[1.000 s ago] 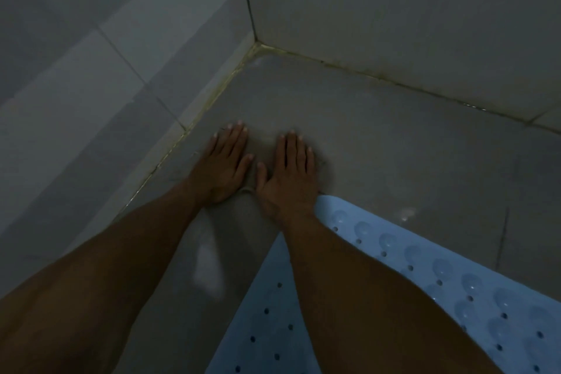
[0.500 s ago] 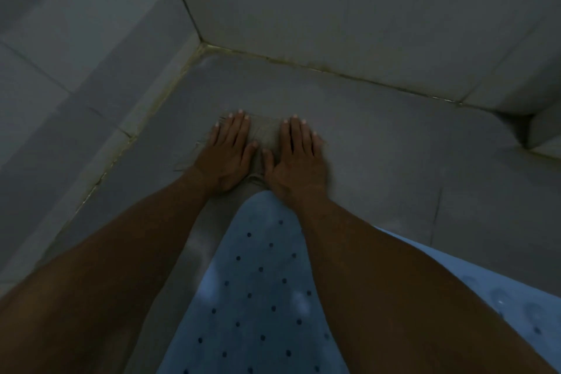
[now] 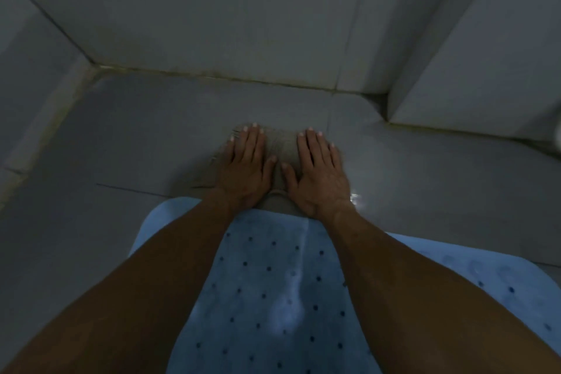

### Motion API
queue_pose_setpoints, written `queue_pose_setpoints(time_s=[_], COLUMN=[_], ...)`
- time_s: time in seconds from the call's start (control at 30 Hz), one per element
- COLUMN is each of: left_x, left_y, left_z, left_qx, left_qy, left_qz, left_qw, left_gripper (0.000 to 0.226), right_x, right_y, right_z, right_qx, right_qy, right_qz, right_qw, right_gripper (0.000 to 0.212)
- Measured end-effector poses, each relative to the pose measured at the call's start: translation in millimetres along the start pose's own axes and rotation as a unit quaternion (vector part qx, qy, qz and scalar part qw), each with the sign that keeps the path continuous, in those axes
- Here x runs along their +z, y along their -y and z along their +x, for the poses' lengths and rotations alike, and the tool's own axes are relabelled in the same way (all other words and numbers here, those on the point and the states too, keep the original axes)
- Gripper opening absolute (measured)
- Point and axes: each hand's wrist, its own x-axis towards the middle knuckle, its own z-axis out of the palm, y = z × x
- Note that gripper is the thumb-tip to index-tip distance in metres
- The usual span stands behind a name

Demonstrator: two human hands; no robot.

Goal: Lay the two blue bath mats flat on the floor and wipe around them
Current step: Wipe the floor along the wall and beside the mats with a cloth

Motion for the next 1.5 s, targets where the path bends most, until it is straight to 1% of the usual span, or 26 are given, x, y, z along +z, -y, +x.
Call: queue_pose_setpoints(time_s=[0.13,0.3,0.43,0.67,0.93,1.17,1.33,1.5], left_x=[6,14,20,31,38,45,45,47], left_y=[-57,-131,-193,-307,-403,-474,-494,-507], left_z=[6,15,16,5,14,1,-11,-31], left_qx=[0.007,0.013,0.022,0.02,0.084,0.153,0.203,0.231], left_qy=[-0.008,0.032,0.016,0.022,0.063,0.093,0.111,0.111], left_qz=[0.008,-0.006,-0.009,-0.052,-0.067,-0.072,-0.049,-0.047], left_qw=[1.0,0.999,1.0,0.998,0.992,0.981,0.972,0.966], left_gripper=[0.066,0.073,0.071,0.069,0.07,0.069,0.069,0.069], right_x=[-22,-47,-69,-104,-134,-151,-152,-155], right_y=[-51,-116,-169,-266,-351,-394,-400,-394], right_z=[-19,-43,-68,-112,-160,-221,-254,-285], right_qx=[0.008,0.024,0.036,0.049,0.103,0.191,0.231,0.258], right_qy=[0.01,0.006,0.013,0.036,0.03,0.034,0.035,0.026], right_qz=[-0.011,-0.015,-0.023,-0.058,-0.074,-0.081,-0.074,-0.069], right_qw=[1.0,1.0,0.999,0.996,0.992,0.978,0.97,0.963], right_gripper=[0.075,0.077,0.073,0.074,0.073,0.072,0.073,0.075])
